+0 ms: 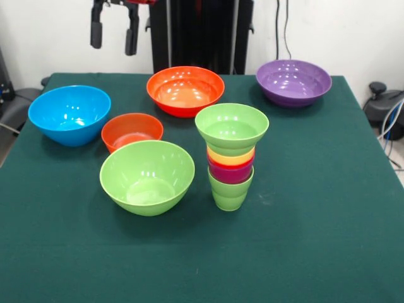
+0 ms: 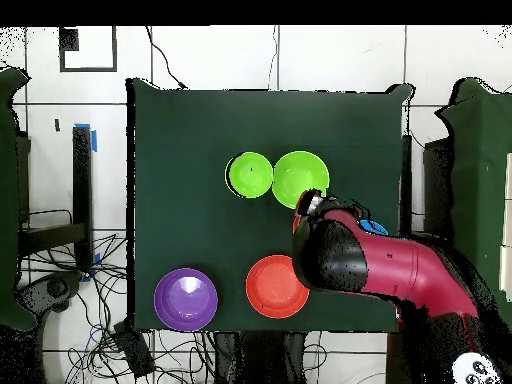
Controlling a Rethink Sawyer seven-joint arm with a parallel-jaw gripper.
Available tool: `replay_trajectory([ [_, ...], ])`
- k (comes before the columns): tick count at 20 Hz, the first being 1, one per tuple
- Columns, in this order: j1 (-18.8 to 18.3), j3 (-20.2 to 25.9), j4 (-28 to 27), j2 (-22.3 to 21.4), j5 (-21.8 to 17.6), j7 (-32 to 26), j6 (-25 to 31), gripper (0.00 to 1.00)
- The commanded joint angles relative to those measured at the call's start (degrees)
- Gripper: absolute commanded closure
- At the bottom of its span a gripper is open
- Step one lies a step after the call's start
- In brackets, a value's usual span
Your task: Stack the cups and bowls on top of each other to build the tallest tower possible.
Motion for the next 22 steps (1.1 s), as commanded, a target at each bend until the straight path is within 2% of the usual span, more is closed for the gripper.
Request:
replay_trajectory([
  [1, -3.46, 3.25, 1.13, 7.34, -9.35, -4.72, -5.99, 0.00],
  [6, -10.91, 7.87, 0.82, 9.77, -14.44, -9.42, -7.65, 0.00],
  [11, -15.23, 9.49, 0.91, 10.60, -18.50, -9.06, -8.20, 0.00],
  [18, -26.68, 12.43, -1.21, 11.68, -21.92, -10.63, -6.45, 0.00],
  [22, -26.13, 10.70, -3.46, 13.38, -25.24, -8.40, -7.81, 0.00],
])
